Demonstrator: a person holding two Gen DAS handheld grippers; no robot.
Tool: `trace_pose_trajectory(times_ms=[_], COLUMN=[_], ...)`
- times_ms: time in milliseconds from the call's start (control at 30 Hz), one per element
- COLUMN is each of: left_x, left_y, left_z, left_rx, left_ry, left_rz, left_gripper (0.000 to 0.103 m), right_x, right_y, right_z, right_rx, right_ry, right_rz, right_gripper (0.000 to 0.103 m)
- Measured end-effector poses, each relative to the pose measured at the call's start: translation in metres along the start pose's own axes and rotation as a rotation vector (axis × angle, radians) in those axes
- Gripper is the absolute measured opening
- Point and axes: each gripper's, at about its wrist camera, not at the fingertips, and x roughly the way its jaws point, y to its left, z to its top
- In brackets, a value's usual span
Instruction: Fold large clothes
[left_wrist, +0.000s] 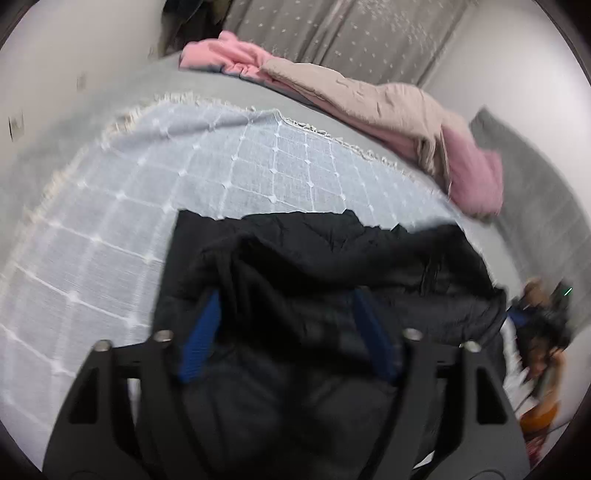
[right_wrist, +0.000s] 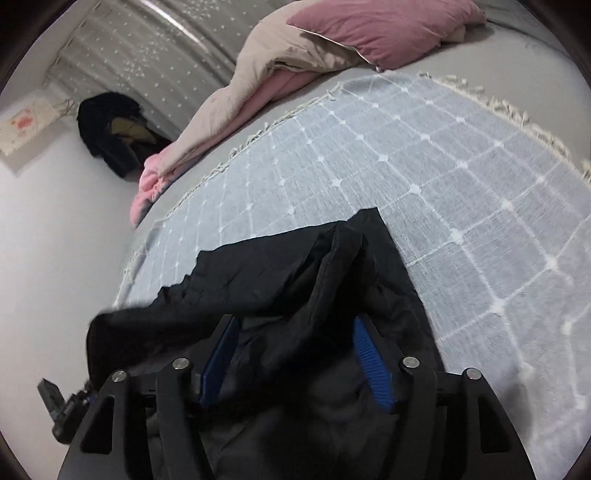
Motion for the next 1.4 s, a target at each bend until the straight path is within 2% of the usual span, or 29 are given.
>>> trace_pose_trajectory(times_ms=[67,100,167,267,367,467,567,633,667,700,733,800,833,933,1000,1067,1133,1167,1200,1233,1267,1300,1333,1400], left_x=[-0.012,-0.016,-0.015,0.008,0.044,0.07,0.086,0.096,0.099,0.102,0.103,0.093,0.085,0.057,0.048,0.049,0.058,0.065,0.07,0.073,0.074,0.072,0.066,0.053], left_y=[-0.017,-0.026,-0.04,-0.06,-0.072,-0.081,-0.079,-0.066,-0.058,-0.044,-0.026,0.004,0.017,0.051,0.067,0.067,0.068,0.066,0.065,0.064,0.061,0.055,0.05,0.039], left_z=[-0.004,-0.009,-0.02,-0.038,-0.047,-0.035,-0.005,0.022,0.031,0.044,0.054,0.063,0.064,0.052,0.04,0.032,0.027,0.026,0.025,0.026,0.025,0.027,0.031,0.041], left_rx=[0.118,0.176,0.278,0.396,0.455,0.481,0.452,0.389,0.357,0.309,0.253,0.157,0.115,0.013,-0.039,-0.069,-0.095,-0.102,-0.115,-0.131,-0.135,-0.125,-0.11,-0.075], left_ry=[0.018,0.037,0.103,0.233,0.337,0.341,0.28,0.206,0.183,0.155,0.133,0.116,0.11,0.117,0.137,0.157,0.174,0.177,0.178,0.166,0.146,0.113,0.066,-0.015], left_rz=[0.079,0.089,0.067,0.008,0.015,0.018,0.028,0.078,0.116,0.188,0.272,0.351,0.344,0.224,0.142,0.076,0.037,0.033,0.022,0.021,0.026,0.008,-0.003,0.001], left_gripper=[0.081,0.081,0.081,0.081,0.081,0.081,0.081,0.081,0.081,0.081,0.081,0.081,0.081,0.081,0.081,0.081,0.081,0.078,0.059,0.045,0.021,0.009,0.009,0.007], right_x=[-0.025,-0.03,-0.028,0.004,0.048,0.073,0.086,0.091,0.092,0.091,0.087,0.072,0.06,0.025,0.012,0.009,0.016,0.024,0.027,0.032,0.039,0.045,0.047,0.041], right_y=[0.028,0.04,0.065,0.097,0.117,0.13,0.131,0.128,0.123,0.115,0.104,0.08,0.067,0.031,0.011,-0.001,-0.009,-0.015,-0.018,-0.019,-0.018,-0.014,-0.011,-0.003], right_z=[-0.009,-0.016,-0.035,-0.062,-0.081,-0.073,-0.043,-0.014,0.001,0.013,0.025,0.04,0.042,0.037,0.032,0.03,0.03,0.028,0.024,0.02,0.022,0.02,0.019,0.021], right_rx=[-0.143,-0.215,-0.387,-0.584,-0.684,-0.695,-0.611,-0.538,-0.493,-0.439,-0.386,-0.295,-0.264,-0.226,-0.219,-0.202,-0.181,-0.172,-0.17,-0.17,-0.174,-0.188,-0.199,-0.226], right_ry=[0.003,0.014,0.074,0.192,0.304,0.329,0.284,0.211,0.163,0.109,0.057,-0.012,-0.036,-0.084,-0.092,-0.071,-0.04,-0.018,-0.006,0.002,0.003,0.008,-0.012,-0.081], right_rz=[-0.05,-0.083,-0.151,-0.202,-0.232,-0.203,-0.179,-0.141,-0.124,-0.133,-0.167,-0.241,-0.243,-0.167,-0.187,-0.218,-0.217,-0.216,-0.217,-0.216,-0.207,-0.197,-0.204,-0.203], right_gripper=[0.069,0.072,0.075,0.075,0.076,0.075,0.076,0.075,0.075,0.075,0.075,0.075,0.075,0.076,0.076,0.076,0.076,0.076,0.075,0.073,0.052,0.01,0.006,0.005])
